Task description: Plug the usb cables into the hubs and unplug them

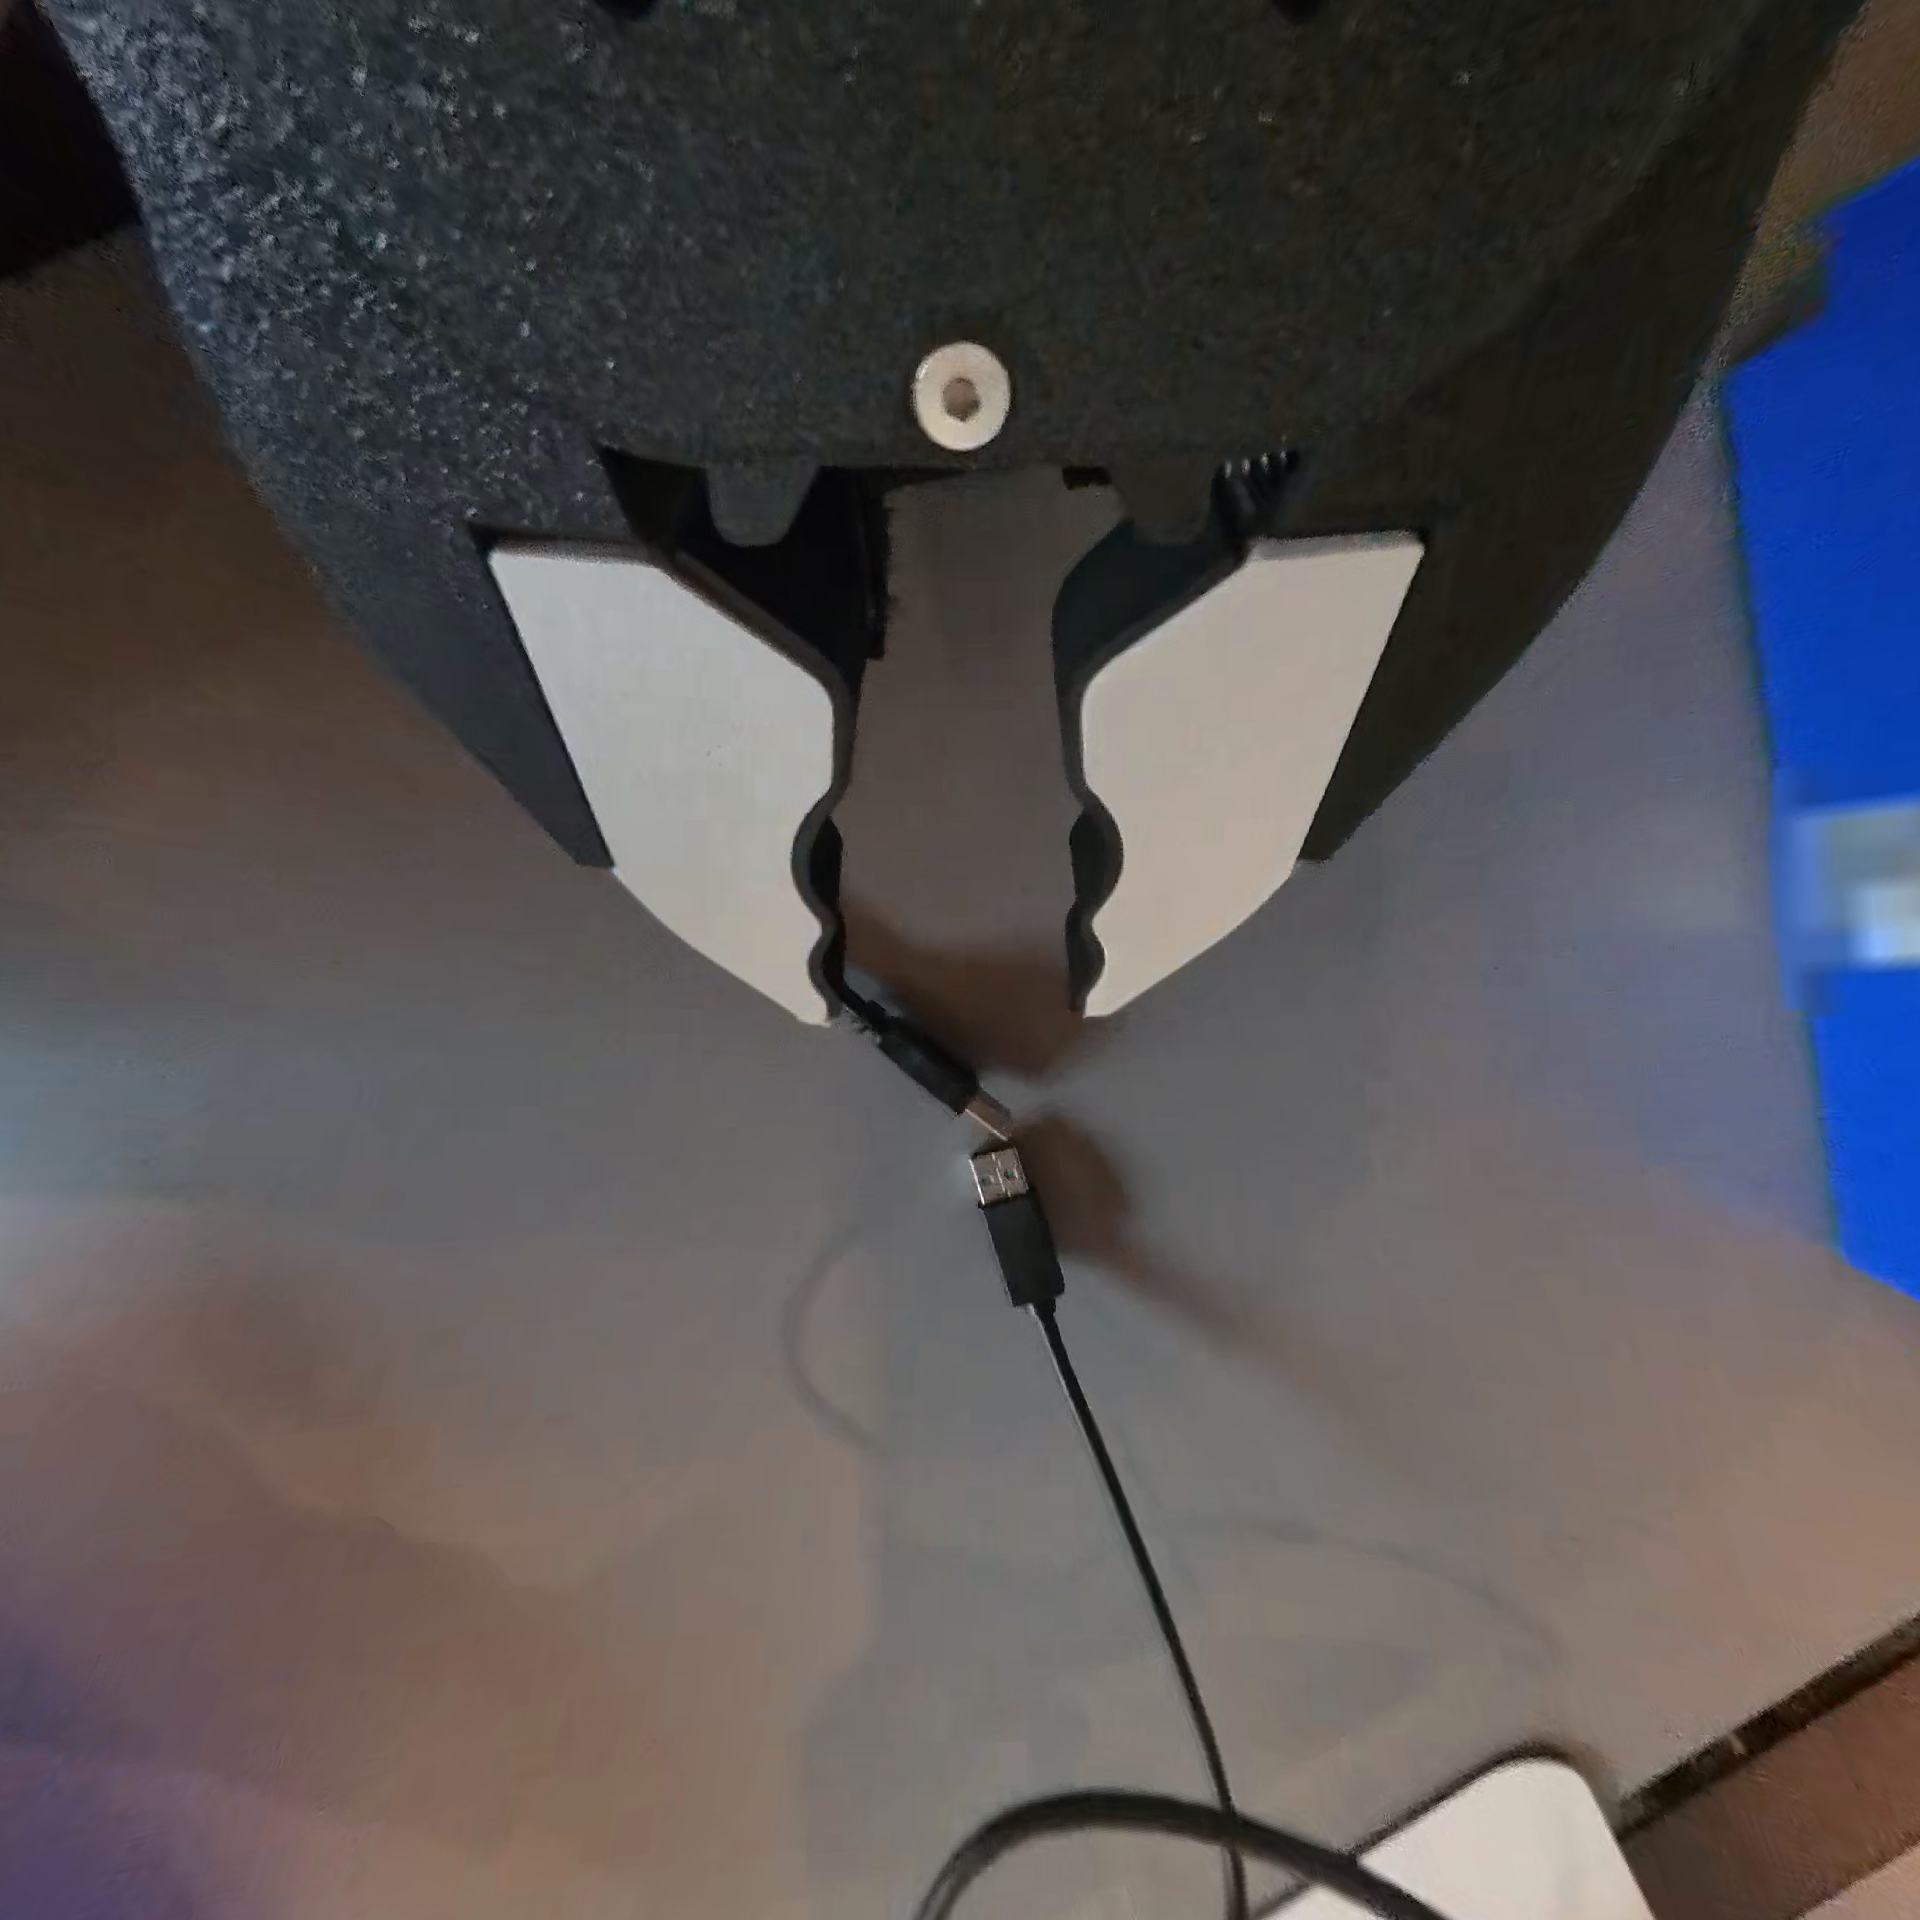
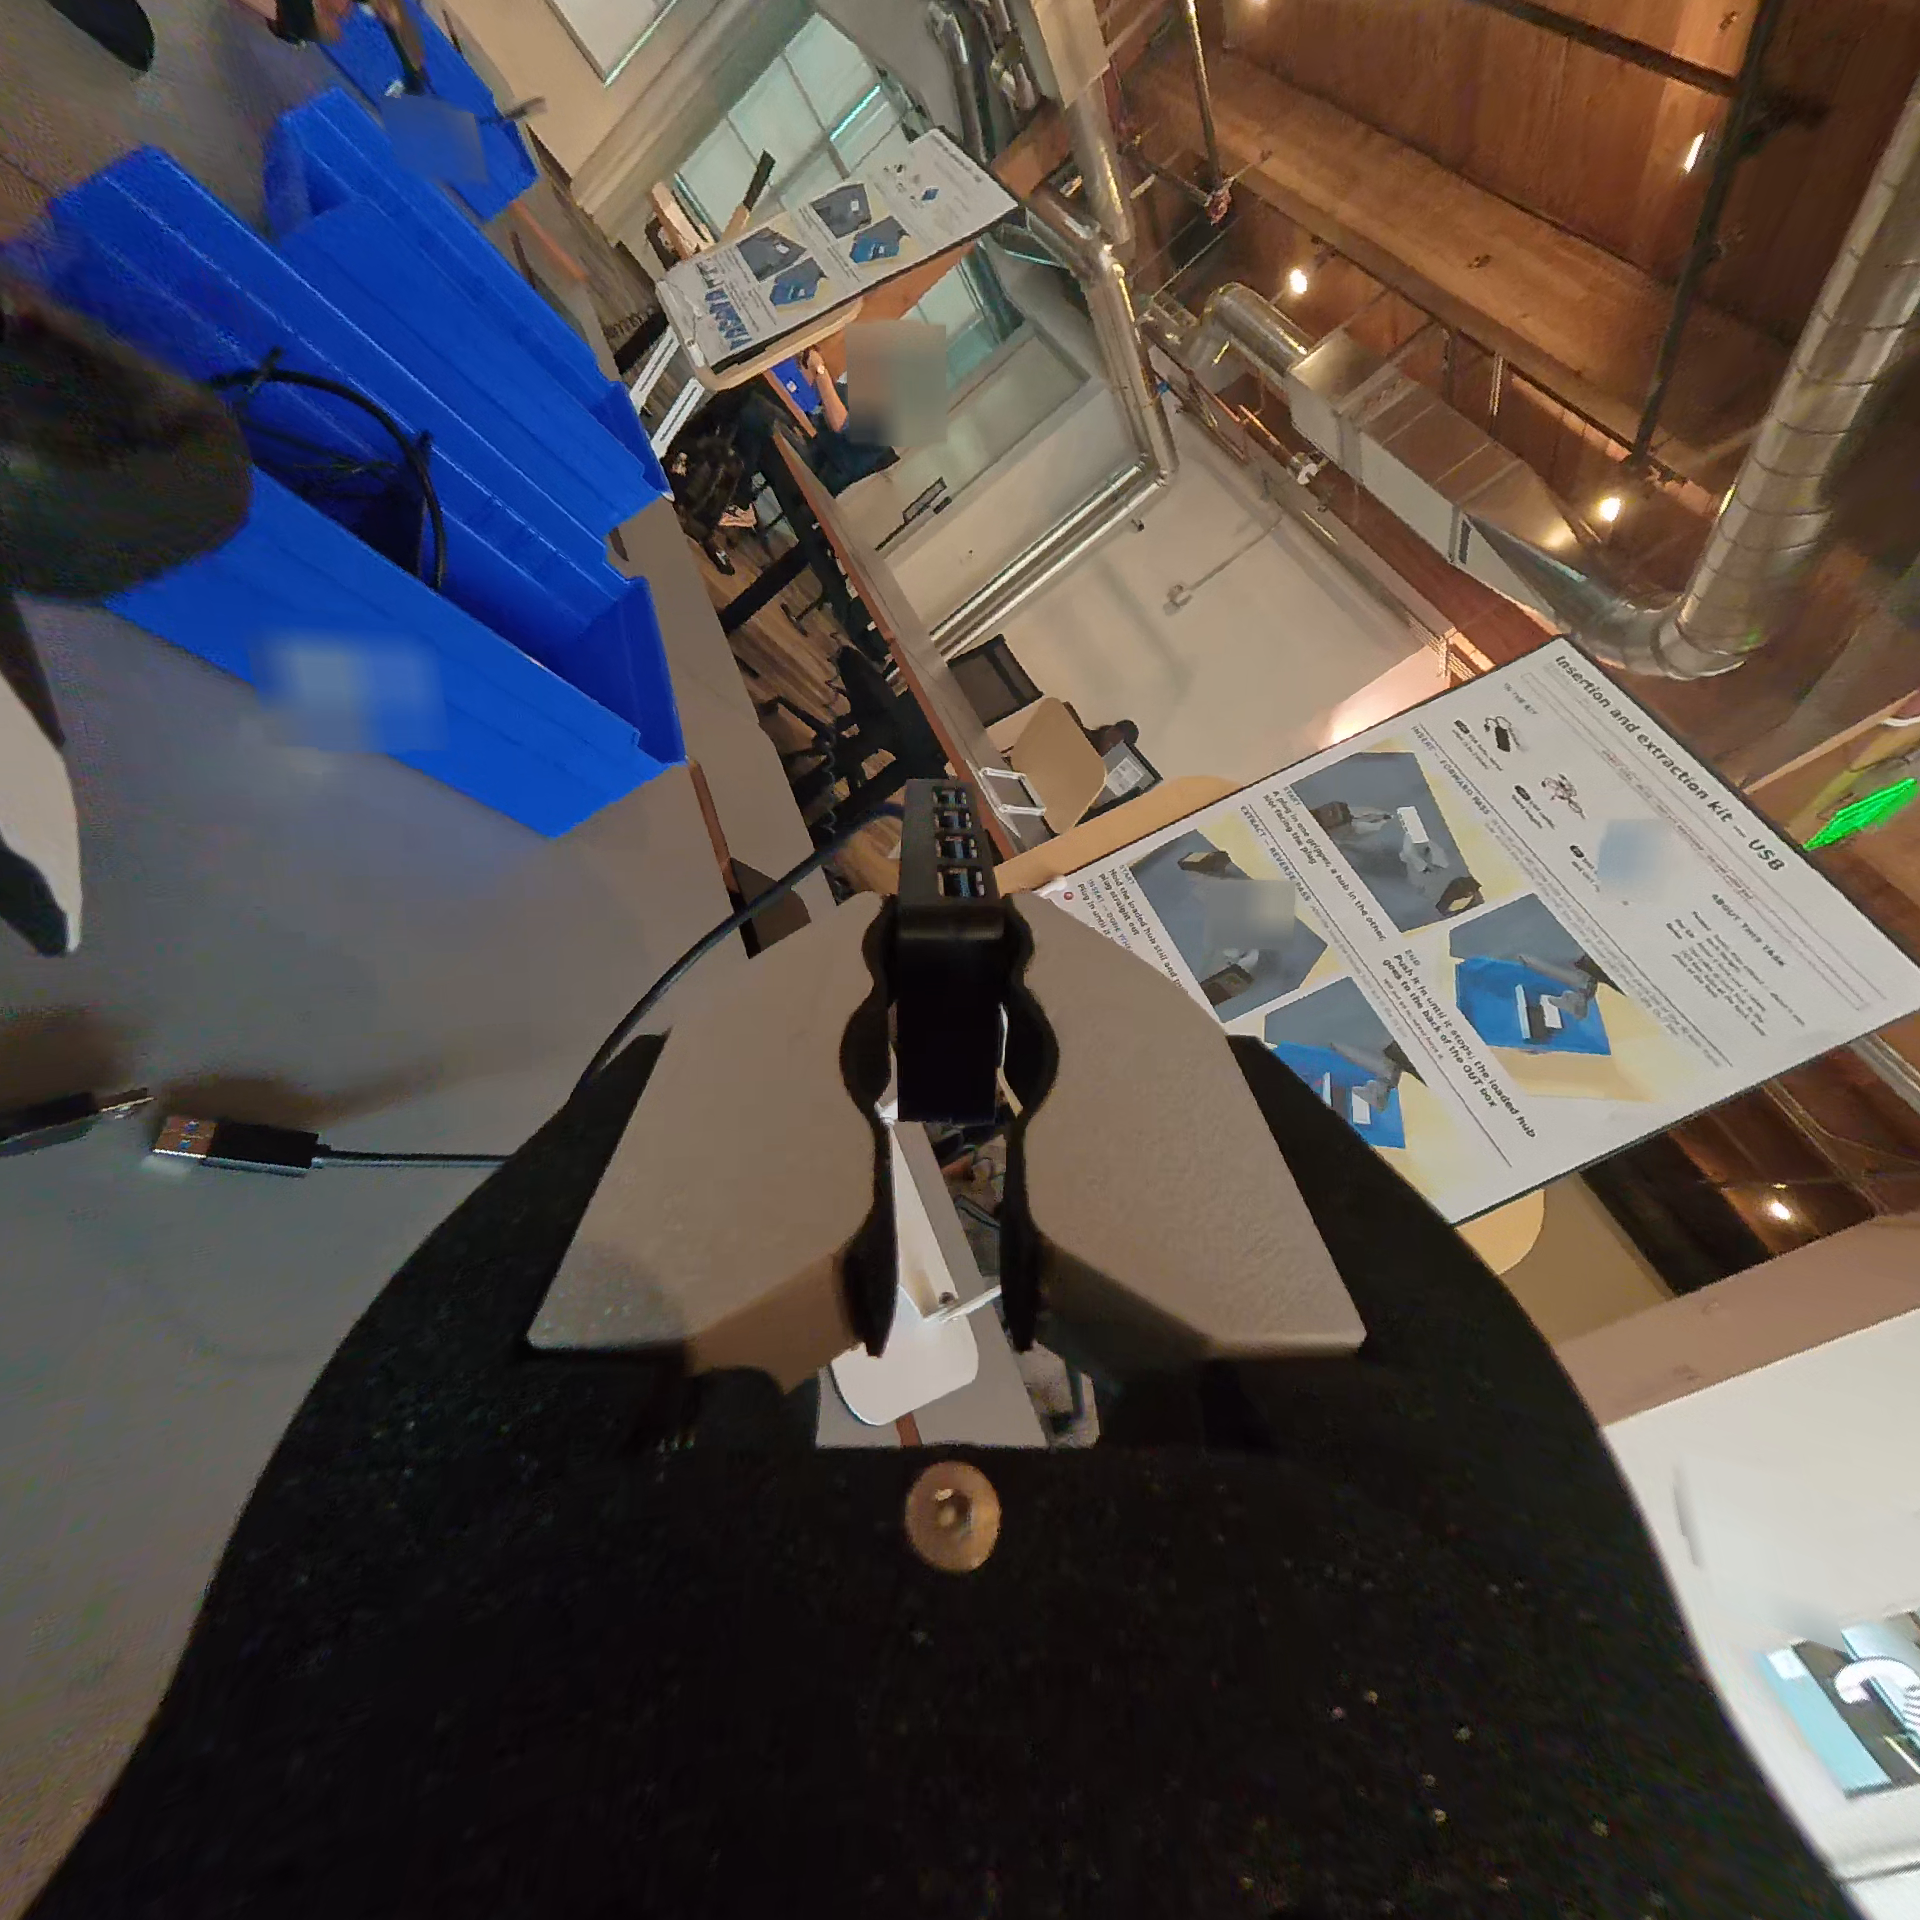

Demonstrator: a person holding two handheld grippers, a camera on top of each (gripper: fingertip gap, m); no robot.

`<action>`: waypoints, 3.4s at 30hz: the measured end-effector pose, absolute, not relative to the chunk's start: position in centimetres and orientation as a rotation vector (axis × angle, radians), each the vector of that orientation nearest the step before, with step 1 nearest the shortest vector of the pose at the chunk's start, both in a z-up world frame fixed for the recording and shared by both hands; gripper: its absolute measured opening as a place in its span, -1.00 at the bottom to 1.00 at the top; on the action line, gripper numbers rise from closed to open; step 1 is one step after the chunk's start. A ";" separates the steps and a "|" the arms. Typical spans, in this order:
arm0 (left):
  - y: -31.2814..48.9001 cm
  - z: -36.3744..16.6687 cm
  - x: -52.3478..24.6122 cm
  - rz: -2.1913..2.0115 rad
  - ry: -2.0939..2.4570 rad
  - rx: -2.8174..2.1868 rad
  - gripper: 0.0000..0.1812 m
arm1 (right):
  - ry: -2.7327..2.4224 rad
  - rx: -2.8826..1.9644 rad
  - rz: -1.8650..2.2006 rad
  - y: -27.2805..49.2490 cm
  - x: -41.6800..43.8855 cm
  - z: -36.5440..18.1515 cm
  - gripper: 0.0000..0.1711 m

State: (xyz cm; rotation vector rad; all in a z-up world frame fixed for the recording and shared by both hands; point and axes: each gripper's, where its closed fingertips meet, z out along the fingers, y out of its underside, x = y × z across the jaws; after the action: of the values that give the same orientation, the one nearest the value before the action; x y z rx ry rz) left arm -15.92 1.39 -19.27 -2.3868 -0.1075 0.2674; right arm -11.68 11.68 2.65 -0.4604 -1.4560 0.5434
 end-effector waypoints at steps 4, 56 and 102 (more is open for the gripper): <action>2.5 -20.9 -16.0 0.306 -0.198 -2.406 -0.54 | -1.441 -0.463 0.599 11.8 -11.3 2.9 -0.81; 0.1 -1.5 -16.1 -0.670 -0.003 -1.648 -0.91 | -1.336 -0.301 0.519 6.8 -15.5 1.1 -0.81; -2.5 0.6 -12.6 -1.119 0.185 -1.559 -0.91 | -1.050 0.637 -0.339 -1.1 -11.4 1.4 -0.81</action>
State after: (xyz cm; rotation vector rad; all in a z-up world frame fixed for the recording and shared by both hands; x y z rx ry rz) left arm -12.63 -2.46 0.62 -1.5589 0.1852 -1.1191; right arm -11.37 -1.13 1.36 0.6373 -1.0501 -0.3386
